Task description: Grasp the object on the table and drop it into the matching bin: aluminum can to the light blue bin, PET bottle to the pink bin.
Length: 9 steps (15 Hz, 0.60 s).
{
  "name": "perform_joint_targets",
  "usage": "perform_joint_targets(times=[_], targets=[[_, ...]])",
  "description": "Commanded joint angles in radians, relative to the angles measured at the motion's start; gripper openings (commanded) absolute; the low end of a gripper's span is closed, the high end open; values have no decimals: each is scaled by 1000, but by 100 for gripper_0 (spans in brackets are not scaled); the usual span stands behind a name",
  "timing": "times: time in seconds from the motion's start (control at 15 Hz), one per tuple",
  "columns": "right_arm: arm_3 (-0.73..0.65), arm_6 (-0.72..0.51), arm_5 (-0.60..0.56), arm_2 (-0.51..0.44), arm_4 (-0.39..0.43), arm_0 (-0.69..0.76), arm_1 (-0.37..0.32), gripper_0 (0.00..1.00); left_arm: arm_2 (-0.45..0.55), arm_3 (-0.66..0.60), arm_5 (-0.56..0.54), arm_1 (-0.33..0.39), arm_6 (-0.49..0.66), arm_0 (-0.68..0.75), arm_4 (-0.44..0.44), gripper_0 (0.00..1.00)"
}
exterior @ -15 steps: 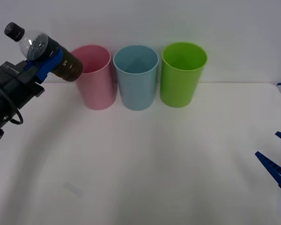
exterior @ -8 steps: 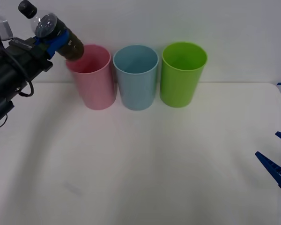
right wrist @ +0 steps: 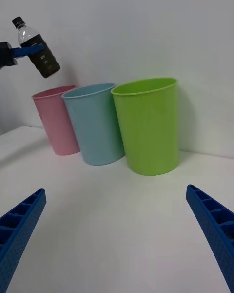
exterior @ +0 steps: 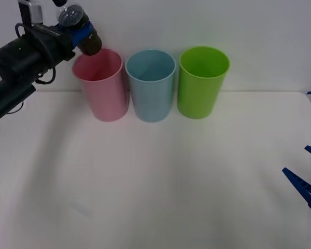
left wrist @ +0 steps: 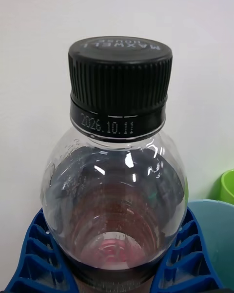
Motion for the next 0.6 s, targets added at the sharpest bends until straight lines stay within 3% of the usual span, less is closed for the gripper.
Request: perform_joint_targets(times=[0.07, 0.2, 0.47, 0.53, 0.6], targets=[[0, 0, 0, 0, 0, 0, 0, 100, 0, 58, 3, -24, -11, -49, -56, 0], [0, 0, 0, 0, 0, 0, 0, 100, 2, 61, 17, -41, -14, -53, -76, 2], [0, 0, 0, 0, 0, 0, 0, 100, 2, 61, 21, -52, -16, -54, -78, 28], [0, 0, 0, 0, 0, 0, 0, 100, 2, 60, 21, -52, -16, -53, -78, 58], [0, 0, 0, 0, 0, 0, 0, 100, 2, 61, 21, -52, -17, -54, -79, 100]])
